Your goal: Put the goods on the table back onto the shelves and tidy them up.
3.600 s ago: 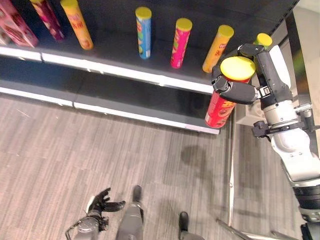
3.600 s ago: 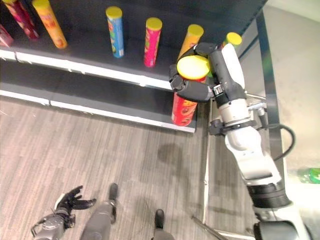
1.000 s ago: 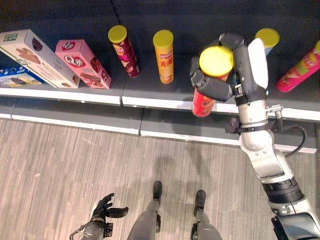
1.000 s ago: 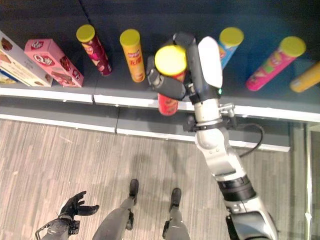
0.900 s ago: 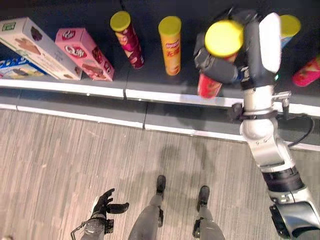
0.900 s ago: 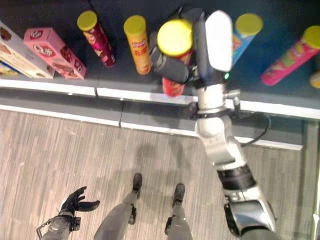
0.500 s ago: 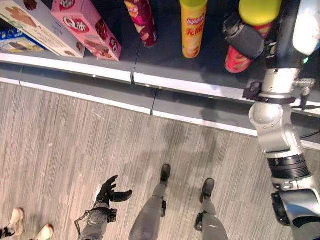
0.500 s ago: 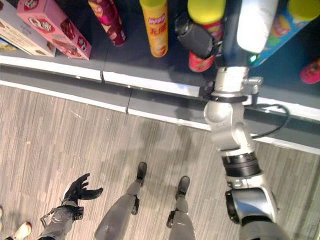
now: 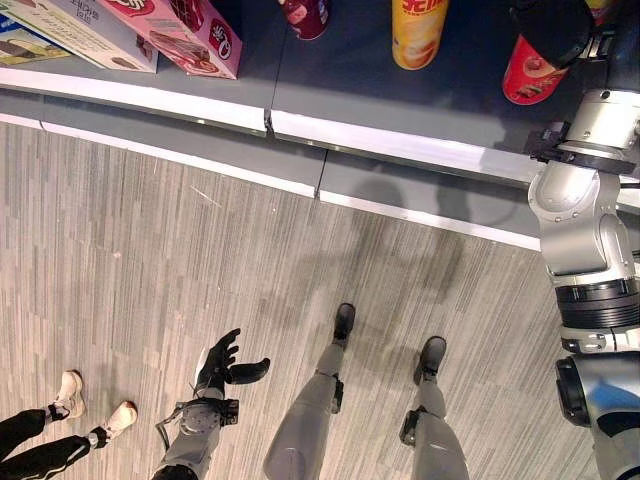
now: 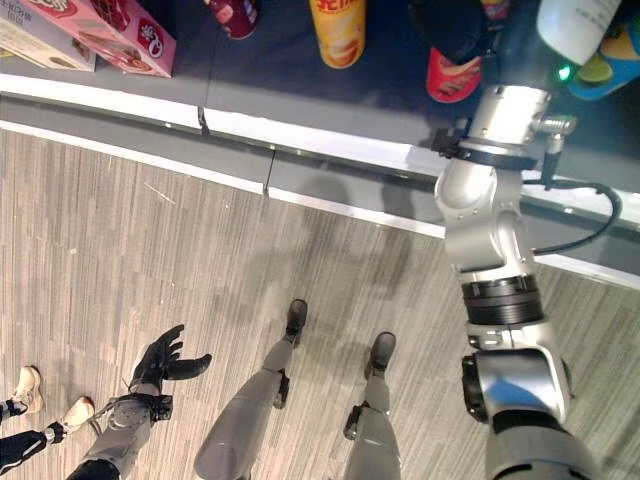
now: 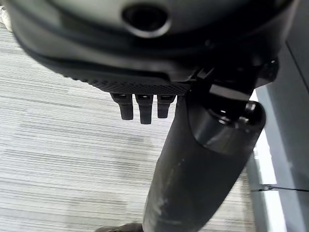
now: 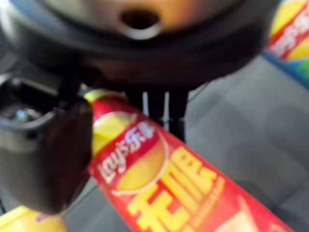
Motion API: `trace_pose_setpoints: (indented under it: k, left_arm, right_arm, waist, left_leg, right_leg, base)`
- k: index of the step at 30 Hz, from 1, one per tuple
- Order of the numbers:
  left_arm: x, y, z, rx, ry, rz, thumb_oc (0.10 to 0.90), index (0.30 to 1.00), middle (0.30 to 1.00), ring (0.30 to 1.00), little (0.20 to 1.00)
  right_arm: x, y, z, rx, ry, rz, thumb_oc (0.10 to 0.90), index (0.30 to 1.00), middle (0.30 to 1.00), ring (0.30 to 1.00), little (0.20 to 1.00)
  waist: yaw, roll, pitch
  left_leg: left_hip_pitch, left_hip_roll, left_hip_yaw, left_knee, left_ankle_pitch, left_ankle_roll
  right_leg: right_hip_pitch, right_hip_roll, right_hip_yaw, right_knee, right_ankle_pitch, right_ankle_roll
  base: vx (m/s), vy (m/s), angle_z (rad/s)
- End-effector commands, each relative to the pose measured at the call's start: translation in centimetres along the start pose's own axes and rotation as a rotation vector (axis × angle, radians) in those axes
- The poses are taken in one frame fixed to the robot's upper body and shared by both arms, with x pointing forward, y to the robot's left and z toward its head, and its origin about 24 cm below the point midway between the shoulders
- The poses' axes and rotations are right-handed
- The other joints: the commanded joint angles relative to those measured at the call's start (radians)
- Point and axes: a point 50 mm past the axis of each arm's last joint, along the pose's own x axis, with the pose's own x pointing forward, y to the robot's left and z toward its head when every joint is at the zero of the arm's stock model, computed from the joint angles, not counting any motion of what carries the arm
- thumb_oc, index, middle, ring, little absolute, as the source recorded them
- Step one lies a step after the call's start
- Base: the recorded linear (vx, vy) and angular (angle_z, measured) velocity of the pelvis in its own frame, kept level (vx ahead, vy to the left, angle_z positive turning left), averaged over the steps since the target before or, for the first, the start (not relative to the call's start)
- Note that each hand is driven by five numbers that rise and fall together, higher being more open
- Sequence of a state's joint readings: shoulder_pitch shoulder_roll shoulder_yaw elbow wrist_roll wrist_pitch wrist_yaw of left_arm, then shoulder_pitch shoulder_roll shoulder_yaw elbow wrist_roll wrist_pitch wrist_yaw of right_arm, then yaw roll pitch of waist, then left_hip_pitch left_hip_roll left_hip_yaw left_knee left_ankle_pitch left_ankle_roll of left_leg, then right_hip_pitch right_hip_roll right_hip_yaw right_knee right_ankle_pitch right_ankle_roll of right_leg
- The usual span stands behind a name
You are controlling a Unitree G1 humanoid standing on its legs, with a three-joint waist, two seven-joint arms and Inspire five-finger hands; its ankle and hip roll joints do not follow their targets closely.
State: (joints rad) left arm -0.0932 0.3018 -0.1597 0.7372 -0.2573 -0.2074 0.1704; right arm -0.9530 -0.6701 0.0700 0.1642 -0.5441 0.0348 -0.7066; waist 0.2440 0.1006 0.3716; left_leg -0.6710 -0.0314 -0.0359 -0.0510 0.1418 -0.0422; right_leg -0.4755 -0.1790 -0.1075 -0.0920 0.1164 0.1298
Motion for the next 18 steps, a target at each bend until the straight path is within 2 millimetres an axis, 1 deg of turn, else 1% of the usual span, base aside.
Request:
trace_pose_setpoints:
  k: [1,3,10,14,18]
  left_arm:
    - [0.03,3.05,0.20,0.030,-0.013,0.098,0.800,0.900,0.900,0.900,0.900]
    - [0.17,2.93,0.62,0.027,-0.028,0.093,0.800,0.900,0.900,0.900,0.900]
    - [0.28,2.92,0.50,0.028,-0.015,0.101,0.800,0.900,0.900,0.900,0.900]
    - [0.39,2.87,0.76,0.035,-0.024,0.102,0.800,0.900,0.900,0.900,0.900]
    - [0.40,2.92,0.58,0.043,-0.014,0.109,0.800,0.900,0.900,0.900,0.900]
  right_arm:
    - [4.30,-3.69,2.95,0.052,-0.161,-0.263,0.400,0.300,0.300,0.300,0.300]
    - [4.29,-3.63,3.05,0.059,-0.158,-0.269,0.400,0.300,0.300,0.300,0.300]
    - [4.00,-3.69,3.01,0.084,-0.132,-0.289,0.400,0.300,0.300,0.300,0.300]
    - [3.63,-3.60,2.66,0.080,-0.116,-0.289,0.400,0.300,0.300,0.300,0.300]
    - [3.39,-3.58,2.36,0.081,-0.099,-0.295,0.400,0.300,0.300,0.300,0.300]
  waist:
    - [0.030,-0.003,-0.066]
    - [0.031,-0.001,-0.065]
    - [0.028,-0.001,-0.069]
    - [0.021,0.001,-0.070]
    - [0.016,0.001,-0.067]
  left_leg:
    - [0.081,0.026,0.025,0.037,-0.098,-0.067]
    - [0.080,0.024,0.025,0.034,-0.095,-0.066]
    - [0.082,0.018,0.032,0.030,-0.096,-0.063]
    - [0.083,0.018,0.032,0.029,-0.097,-0.061]
    - [0.083,0.019,0.034,0.032,-0.098,-0.061]
  right_leg:
    - [0.067,-0.006,-0.030,0.005,-0.024,0.122]
    - [0.064,-0.004,-0.029,0.005,-0.024,0.122]
    - [0.065,-0.004,-0.026,0.005,-0.026,0.124]
    - [0.064,-0.003,-0.025,0.005,-0.027,0.124]
    - [0.064,-0.002,-0.023,0.005,-0.028,0.123]
  base:
    - [0.00,0.010,-0.35]
    - [0.00,0.005,-0.12]
    - [0.00,0.016,0.08]
    - [-0.01,0.003,-0.09]
    - [-0.01,-0.003,-0.08]
